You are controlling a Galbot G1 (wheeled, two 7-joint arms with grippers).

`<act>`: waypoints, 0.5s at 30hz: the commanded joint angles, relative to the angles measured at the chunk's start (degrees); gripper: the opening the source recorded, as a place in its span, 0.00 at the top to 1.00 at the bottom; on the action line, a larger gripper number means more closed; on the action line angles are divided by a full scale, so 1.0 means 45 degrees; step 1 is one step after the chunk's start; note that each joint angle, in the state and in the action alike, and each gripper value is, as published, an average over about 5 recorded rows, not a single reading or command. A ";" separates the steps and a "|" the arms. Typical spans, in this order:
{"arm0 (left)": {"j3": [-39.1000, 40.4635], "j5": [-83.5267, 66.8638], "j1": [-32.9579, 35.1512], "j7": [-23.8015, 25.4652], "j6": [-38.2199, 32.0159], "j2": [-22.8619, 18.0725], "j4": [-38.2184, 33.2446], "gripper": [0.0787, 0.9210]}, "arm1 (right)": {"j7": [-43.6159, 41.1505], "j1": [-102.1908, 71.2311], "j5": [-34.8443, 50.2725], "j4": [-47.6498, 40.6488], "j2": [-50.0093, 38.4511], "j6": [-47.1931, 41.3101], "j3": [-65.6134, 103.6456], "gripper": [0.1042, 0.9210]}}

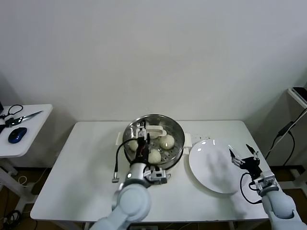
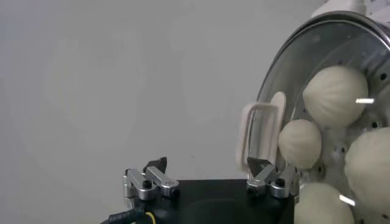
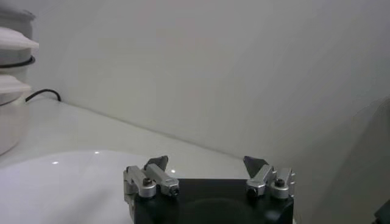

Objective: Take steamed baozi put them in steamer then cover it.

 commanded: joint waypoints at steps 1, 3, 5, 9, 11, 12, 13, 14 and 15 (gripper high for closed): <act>-0.1752 -0.2422 0.2244 -0.1670 -0.0322 0.1552 -0.2508 0.12 | 0.0056 0.0059 0.0033 0.0234 0.0075 -0.0410 -0.0048 0.12; -0.2769 -0.3913 0.2625 -0.2894 -0.1076 0.1660 -0.2539 0.12 | 0.0045 0.0023 0.0048 0.0359 0.0070 -0.0369 -0.0060 0.12; -0.3988 -0.5820 0.3032 -0.4128 -0.1938 0.1682 -0.2578 0.12 | 0.0030 -0.0049 0.0063 0.0521 0.0050 -0.0342 -0.0071 0.12; -0.6761 -1.0072 0.4345 -0.6239 -0.4228 0.1381 -0.2632 0.12 | -0.0014 -0.0267 0.0091 0.0902 0.0059 -0.0333 -0.0099 0.12; -0.8061 -1.1901 0.5198 -0.6729 -0.5561 0.1074 -0.2619 0.12 | -0.0058 -0.0375 0.0110 0.1024 0.0114 -0.0286 -0.0096 0.12; -0.8632 -1.2785 0.5626 -0.6819 -0.6206 0.0880 -0.2595 0.12 | -0.0076 -0.0421 0.0118 0.1058 0.0147 -0.0256 -0.0090 0.12; -0.9120 -1.3504 0.5966 -0.6845 -0.6812 0.0670 -0.2543 0.12 | -0.0094 -0.0473 0.0127 0.1086 0.0188 -0.0220 -0.0077 0.12; -0.9604 -1.4303 0.6312 -0.6842 -0.7403 0.0423 -0.2419 0.12 | -0.0113 -0.0523 0.0140 0.1108 0.0233 -0.0186 -0.0063 0.12; -1.0025 -1.5036 0.6603 -0.6807 -0.7908 0.0179 -0.2261 0.12 | -0.0126 -0.0569 0.0159 0.1131 0.0277 -0.0161 -0.0050 0.12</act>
